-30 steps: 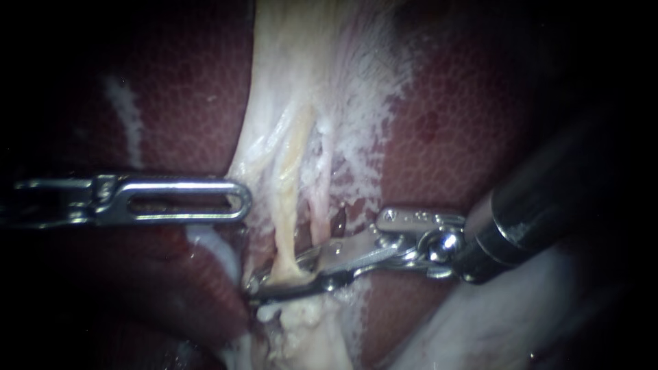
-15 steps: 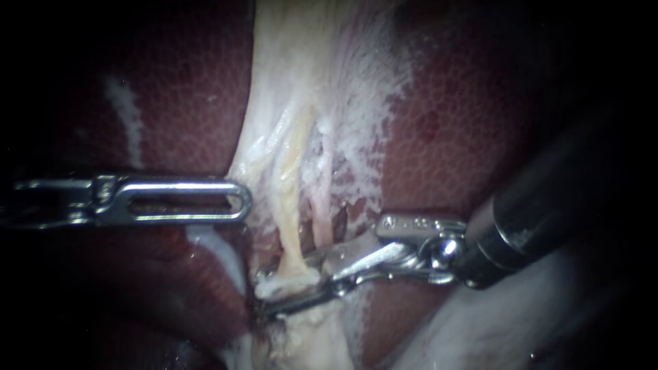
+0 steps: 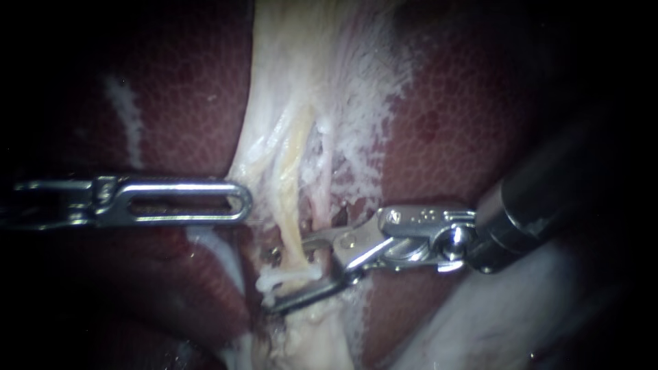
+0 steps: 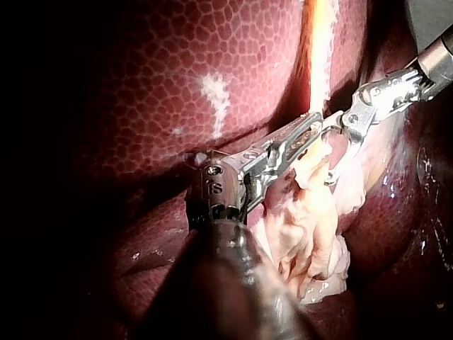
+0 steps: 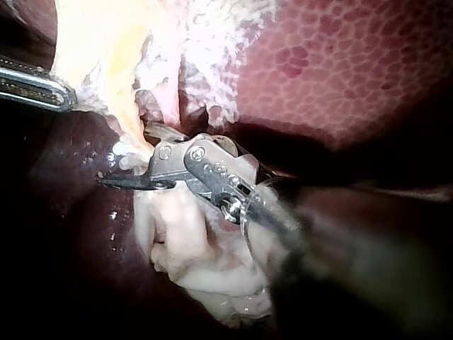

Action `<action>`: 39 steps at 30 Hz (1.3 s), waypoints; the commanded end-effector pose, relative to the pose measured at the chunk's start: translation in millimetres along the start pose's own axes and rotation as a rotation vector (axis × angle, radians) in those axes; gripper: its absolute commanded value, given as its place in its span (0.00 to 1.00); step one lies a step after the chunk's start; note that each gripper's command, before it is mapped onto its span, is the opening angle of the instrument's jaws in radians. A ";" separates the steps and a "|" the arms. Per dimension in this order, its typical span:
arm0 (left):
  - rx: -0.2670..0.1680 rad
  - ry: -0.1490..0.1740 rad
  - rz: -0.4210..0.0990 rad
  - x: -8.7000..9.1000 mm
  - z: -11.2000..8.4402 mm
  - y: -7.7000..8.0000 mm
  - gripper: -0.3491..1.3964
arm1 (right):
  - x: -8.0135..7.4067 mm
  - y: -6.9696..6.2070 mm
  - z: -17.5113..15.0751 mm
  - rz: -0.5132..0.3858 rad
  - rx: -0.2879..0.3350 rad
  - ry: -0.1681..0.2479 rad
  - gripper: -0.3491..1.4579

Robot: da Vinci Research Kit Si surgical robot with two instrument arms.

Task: Going back second clip left tube

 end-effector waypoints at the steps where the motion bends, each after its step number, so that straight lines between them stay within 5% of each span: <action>1: 0.000 0.000 0.000 0.0 0.0 0.0 0.00 | 0.0 0.0 0.0 0.000 0.000 0.000 0.52; 8: 0.000 0.000 0.001 0.1 -0.1 0.0 0.00 | -0.5 -0.3 -1.6 -0.001 0.001 -0.001 0.52; 20: 0.000 0.000 0.002 0.3 0.0 0.2 0.00 | 0.1 -0.9 -10.4 -0.026 -0.053 0.009 0.52; 39: 0.000 0.000 0.003 0.5 0.1 0.5 0.00 | 3.7 -2.9 -19.4 -0.126 -0.125 0.030 0.52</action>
